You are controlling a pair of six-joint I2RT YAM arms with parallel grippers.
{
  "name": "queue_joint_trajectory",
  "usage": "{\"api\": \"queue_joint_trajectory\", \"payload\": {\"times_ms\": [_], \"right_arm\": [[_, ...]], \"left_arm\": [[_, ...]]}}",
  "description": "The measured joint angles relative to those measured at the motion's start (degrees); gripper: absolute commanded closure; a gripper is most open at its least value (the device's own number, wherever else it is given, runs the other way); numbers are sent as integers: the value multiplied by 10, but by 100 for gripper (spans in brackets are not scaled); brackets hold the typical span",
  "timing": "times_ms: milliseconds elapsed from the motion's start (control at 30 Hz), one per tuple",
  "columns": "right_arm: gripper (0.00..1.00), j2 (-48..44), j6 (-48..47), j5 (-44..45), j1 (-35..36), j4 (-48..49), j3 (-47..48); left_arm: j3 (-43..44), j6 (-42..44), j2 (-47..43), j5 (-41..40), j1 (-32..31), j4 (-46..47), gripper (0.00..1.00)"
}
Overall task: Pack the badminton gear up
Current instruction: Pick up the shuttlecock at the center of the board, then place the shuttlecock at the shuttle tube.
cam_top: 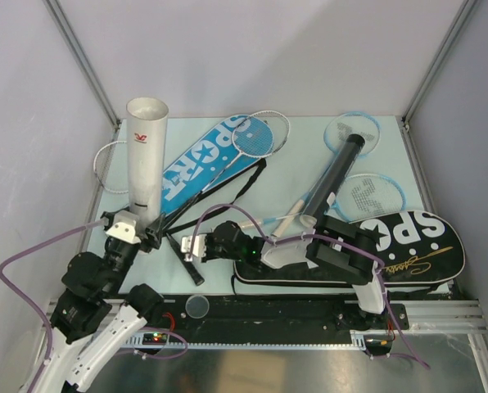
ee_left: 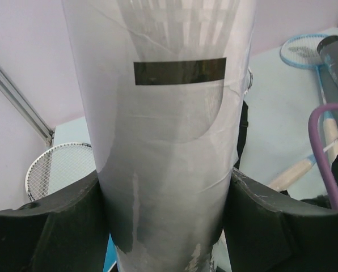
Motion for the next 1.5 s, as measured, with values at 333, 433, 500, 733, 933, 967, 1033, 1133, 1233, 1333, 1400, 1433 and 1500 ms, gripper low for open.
{"api": "queue_joint_trajectory", "payload": {"times_ms": [333,433,500,733,933,967,1033,1133,1233,1333,1400,1433,1500], "right_arm": [[100,-145,194,-51,-35,-88,0],[100,-212,285,-72,-83,-111,0],[100,-250,353,-95,-136,-133,1],[100,-371,510,-144,-346,-276,0],[100,-501,639,-280,-556,-356,11],[100,-510,659,-306,-590,-364,18],[100,-521,702,-365,-660,-377,28],[100,-522,753,-442,-717,-386,29],[100,-521,821,-527,-749,-377,29],[100,-520,884,-591,-756,-343,29],[100,-517,923,-628,-756,-319,29],[100,-515,939,-645,-755,-309,29],[100,-511,961,-669,-754,-294,29]], "left_arm": [[-9,35,0,-2,0,-23,46],[-10,45,1,1,0,-26,46],[-16,50,3,7,0,-26,47],[-53,74,42,71,0,-31,47],[-66,105,104,126,0,-43,47],[-66,109,112,131,0,-42,47],[-66,122,135,135,-2,-43,47],[-66,145,170,127,-13,-43,47],[-66,174,206,111,-34,-44,47],[-63,200,239,97,-50,-44,47],[-58,213,258,90,-54,-43,46],[-55,219,267,89,-54,-43,46],[-49,226,278,89,-54,-43,45]]}}
